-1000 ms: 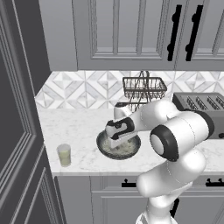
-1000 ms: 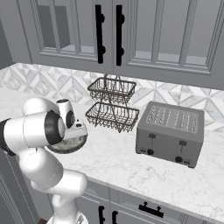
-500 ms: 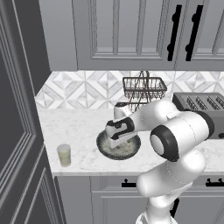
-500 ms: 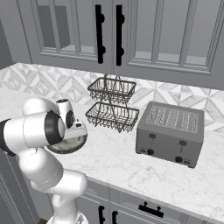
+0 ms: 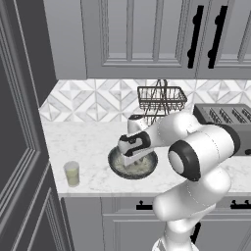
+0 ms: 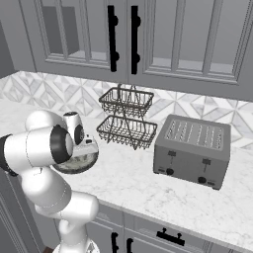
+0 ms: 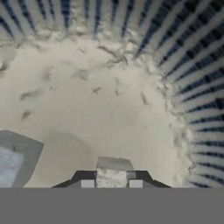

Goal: Grab a lemon wedge from the fridge and one ice cube from the ice bowl, and put them in the glass of lemonade.

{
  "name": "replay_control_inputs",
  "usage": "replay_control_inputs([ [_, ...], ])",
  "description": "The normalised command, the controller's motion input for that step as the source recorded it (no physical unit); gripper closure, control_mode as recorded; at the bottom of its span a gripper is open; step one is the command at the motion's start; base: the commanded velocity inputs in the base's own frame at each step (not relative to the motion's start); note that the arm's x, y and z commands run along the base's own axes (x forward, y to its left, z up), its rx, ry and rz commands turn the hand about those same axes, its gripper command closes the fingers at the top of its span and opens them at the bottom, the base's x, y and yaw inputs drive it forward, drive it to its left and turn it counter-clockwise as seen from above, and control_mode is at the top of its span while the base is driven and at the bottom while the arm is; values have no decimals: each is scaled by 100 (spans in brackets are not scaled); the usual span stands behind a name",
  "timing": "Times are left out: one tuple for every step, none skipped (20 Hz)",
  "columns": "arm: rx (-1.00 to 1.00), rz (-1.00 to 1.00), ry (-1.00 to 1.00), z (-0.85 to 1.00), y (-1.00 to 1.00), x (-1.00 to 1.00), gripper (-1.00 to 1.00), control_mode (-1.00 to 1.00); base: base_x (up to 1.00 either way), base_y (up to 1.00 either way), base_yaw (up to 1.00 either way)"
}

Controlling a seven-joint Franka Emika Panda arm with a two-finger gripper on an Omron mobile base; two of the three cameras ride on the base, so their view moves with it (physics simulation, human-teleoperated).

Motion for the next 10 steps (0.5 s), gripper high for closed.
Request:
replay_control_inputs([
  [0, 0, 0, 0, 0, 0, 100, -100, 0, 0, 0],
  [0, 0, 0, 0, 0, 0, 100, -100, 0, 0, 0],
  [0, 0, 0, 0, 0, 0, 100, -100, 0, 0, 0],
  [0, 0, 0, 3, 0, 0, 100, -100, 0, 0, 0],
  [0, 0, 0, 8, 0, 0, 100, -100, 0, 0, 0],
  [0, 0, 0, 13, 6, -6, 100, -100, 0, 0, 0],
  [0, 0, 0, 17, 0, -10, 100, -100, 0, 0, 0],
  [3, 0, -6, 30, 0, -10, 100, -100, 0, 0, 0],
  [4, 3, -6, 35, 0, -1, 100, -100, 0, 0, 0],
  [4, 3, -6, 39, 0, 0, 100, -100, 0, 0, 0],
])
